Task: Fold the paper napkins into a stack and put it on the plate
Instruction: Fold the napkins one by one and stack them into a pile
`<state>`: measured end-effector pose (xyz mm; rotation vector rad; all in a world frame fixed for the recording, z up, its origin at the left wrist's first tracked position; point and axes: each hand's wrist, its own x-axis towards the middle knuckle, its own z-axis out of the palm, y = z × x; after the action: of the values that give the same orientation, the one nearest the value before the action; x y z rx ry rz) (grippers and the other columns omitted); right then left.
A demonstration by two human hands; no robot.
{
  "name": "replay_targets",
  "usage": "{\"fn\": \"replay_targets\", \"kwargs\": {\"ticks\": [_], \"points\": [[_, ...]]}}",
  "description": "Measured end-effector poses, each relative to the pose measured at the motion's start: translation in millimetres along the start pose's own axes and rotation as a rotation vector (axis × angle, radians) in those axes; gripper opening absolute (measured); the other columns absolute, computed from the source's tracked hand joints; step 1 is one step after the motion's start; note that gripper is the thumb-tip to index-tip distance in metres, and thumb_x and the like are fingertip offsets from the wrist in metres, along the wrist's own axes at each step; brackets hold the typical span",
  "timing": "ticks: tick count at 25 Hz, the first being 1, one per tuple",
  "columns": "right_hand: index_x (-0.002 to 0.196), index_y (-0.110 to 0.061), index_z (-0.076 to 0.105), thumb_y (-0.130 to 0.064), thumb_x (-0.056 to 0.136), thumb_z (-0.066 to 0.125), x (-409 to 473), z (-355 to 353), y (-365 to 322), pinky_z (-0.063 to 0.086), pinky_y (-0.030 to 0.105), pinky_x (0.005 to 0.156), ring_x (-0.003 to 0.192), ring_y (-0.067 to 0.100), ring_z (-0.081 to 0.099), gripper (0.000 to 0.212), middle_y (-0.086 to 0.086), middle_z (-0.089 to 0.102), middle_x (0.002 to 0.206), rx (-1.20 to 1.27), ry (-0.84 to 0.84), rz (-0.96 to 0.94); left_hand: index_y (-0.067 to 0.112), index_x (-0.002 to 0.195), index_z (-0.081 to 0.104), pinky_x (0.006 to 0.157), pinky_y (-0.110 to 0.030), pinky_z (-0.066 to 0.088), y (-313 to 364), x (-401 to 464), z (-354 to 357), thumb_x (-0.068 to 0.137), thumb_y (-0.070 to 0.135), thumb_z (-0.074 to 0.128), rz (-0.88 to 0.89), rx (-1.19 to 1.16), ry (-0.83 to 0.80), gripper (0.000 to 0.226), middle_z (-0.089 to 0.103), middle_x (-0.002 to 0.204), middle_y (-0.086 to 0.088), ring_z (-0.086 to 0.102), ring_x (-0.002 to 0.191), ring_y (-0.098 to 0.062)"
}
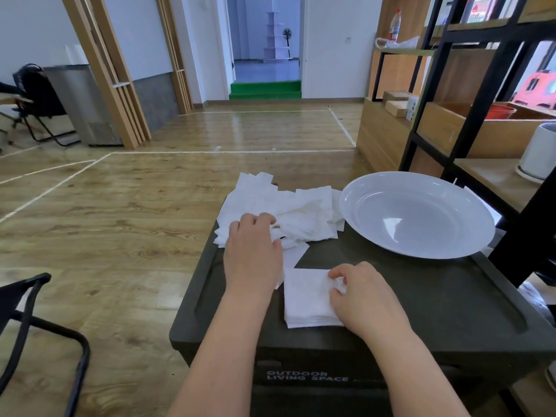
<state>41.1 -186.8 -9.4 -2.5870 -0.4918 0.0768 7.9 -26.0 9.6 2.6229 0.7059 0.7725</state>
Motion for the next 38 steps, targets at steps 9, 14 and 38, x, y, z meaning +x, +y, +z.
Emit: {"fn": "replay_targets", "kwargs": {"ticks": [9,14,38], "points": [[0.115,-0.034,0.058,-0.027,0.090,0.052,2.3,-5.2,7.6,0.032,0.012,0.059,0.078,0.003,0.046,0.026,-0.012,0.046,0.096,0.123,-0.029,0.009,0.022,0.100,0.070,0.084,-0.029,0.030,-20.7,13.8,12.7,0.095,0.029,0.050,-0.073,0.070,0.138,0.022,0.067,0.107,0.004,0.050,0.100,-0.022],[0.122,-0.036,0.051,-0.028,0.086,0.062,0.2,-15.6,0.9,0.036,0.010,0.062,0.083,-0.003,0.052,0.038,-0.020,0.054,0.094,0.396,0.120,-0.030,0.024,0.088,0.063,0.072,-0.026,0.044,-0.8,-1.3,-7.6,0.094,0.027,0.050,0.065,-0.270,0.077,0.015,0.066,0.086,0.012,0.057,0.083,-0.014],[0.112,-0.034,0.062,-0.014,0.089,0.062,6.8,-31.0,8.0,0.055,0.026,0.073,0.105,0.016,0.060,0.031,-0.001,0.063,0.112,1.420,0.054,0.291,0.066,0.133,0.020,0.098,-0.012,0.022,-2.4,-31.1,-22.1,0.077,0.010,0.065,0.440,-0.374,-0.363,0.090,0.010,0.146,0.037,0.004,0.137,0.005]]}}
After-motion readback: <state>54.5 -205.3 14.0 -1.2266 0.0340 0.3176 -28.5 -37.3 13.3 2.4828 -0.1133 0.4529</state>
